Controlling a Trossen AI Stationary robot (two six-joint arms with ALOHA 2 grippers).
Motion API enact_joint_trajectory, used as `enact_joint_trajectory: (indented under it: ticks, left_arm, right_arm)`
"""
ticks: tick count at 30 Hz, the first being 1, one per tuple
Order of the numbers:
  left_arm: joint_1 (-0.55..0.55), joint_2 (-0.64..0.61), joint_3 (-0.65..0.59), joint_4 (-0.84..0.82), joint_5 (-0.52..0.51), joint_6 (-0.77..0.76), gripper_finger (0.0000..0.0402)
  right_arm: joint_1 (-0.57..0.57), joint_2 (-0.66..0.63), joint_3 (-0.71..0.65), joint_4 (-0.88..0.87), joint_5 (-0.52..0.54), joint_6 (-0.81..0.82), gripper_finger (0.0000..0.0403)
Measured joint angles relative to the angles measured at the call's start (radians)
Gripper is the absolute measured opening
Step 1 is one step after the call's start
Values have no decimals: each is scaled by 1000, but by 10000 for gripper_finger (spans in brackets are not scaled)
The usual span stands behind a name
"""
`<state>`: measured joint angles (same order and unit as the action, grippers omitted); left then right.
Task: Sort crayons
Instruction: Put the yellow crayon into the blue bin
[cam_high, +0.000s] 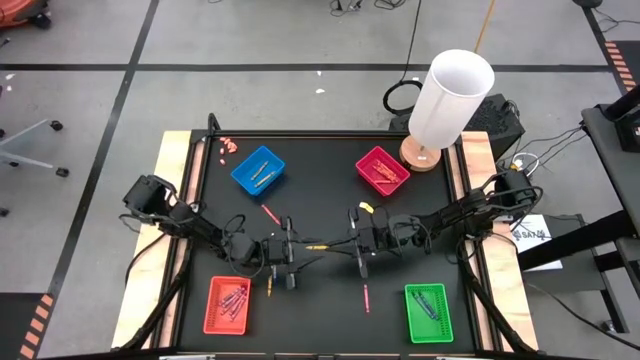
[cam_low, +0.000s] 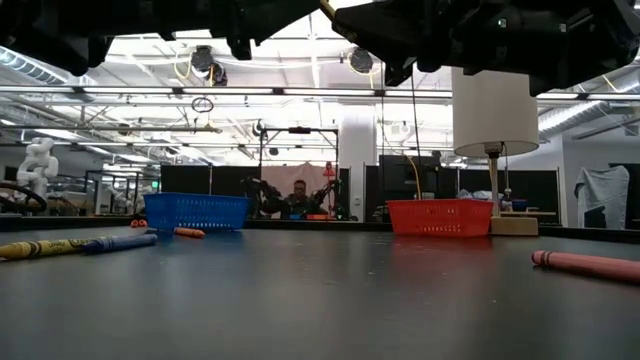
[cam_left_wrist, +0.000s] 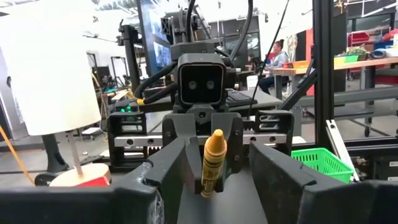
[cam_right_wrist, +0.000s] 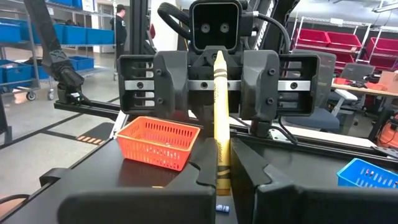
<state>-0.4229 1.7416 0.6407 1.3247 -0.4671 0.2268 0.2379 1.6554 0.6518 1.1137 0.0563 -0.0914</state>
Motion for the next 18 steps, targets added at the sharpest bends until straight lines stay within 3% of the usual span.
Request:
enact_joint_trajectory:
  ticks: [18]
  left_arm:
    - [0,0,0,-7,-11,0,173]
  right_arm:
    - [0,0,0,12,0,-26,4]
